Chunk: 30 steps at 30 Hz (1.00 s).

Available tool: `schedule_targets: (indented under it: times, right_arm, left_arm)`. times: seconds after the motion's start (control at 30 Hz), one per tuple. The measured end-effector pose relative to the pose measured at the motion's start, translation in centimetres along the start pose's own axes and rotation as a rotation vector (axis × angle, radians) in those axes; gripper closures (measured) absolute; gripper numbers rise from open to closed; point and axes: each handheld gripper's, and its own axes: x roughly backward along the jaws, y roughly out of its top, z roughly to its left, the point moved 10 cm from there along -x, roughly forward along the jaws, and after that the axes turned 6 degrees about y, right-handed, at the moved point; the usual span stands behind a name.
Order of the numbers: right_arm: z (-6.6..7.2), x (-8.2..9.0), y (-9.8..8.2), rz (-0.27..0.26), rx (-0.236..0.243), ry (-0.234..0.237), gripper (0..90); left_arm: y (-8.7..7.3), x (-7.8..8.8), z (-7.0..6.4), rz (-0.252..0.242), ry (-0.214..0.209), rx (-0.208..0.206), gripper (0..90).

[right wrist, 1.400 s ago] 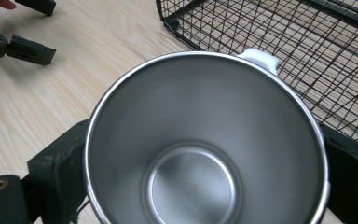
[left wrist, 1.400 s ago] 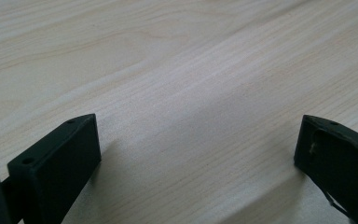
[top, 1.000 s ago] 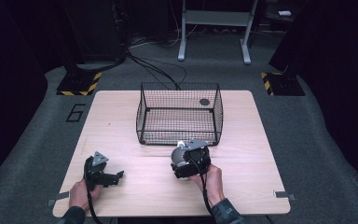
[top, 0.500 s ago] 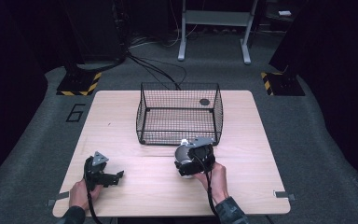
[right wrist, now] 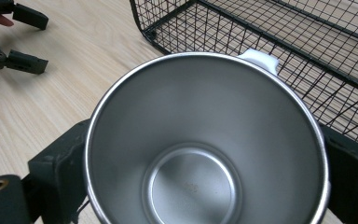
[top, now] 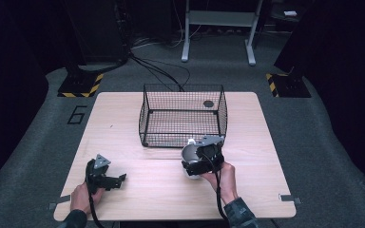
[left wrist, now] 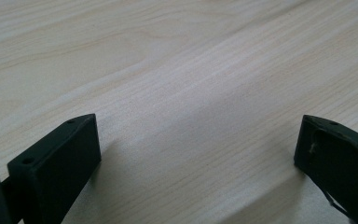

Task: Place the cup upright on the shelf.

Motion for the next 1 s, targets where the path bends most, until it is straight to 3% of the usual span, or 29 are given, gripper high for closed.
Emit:
schedule_targets:
  times: [0.07, 0.1, 0.57, 0.6, 0.7, 0.77, 1.0]
  right_arm:
    - [0.0, 0.1, 0.1, 0.0, -0.017, 0.0, 5.9]
    - [-0.2, 0.2, 0.2, 0.001, 0.006, 0.003, 5.9]
    - [-0.6, 0.8, 1.1, -0.007, 0.006, 0.011, 5.8]
    - [-0.5, 0.9, 1.2, -0.002, -0.009, 0.011, 5.9]
    - [-0.7, 1.0, 1.5, -0.01, 0.014, 0.011, 5.9]
    - [-0.7, 1.2, 1.5, -0.007, -0.003, 0.014, 5.9]
    - [-0.9, 1.8, 2.1, -0.016, 0.01, 0.014, 5.9]
  left_arm:
    - [0.0, 0.0, 0.0, -0.003, 0.002, 0.001, 0.2]
    - [0.0, 0.0, 0.0, 0.003, -0.001, -0.001, 0.2]
    - [0.0, 0.0, 0.0, -0.005, 0.003, 0.003, 0.2]
    - [0.0, 0.0, 0.0, 0.003, -0.001, 0.0, 0.2]
    - [0.0, 0.0, 0.0, 0.003, -0.001, 0.0, 0.2]
    - [0.0, 0.0, 0.0, 0.0, 0.0, 0.001, 0.2]
    - [0.0, 0.0, 0.0, -0.001, 0.001, 0.003, 0.2]
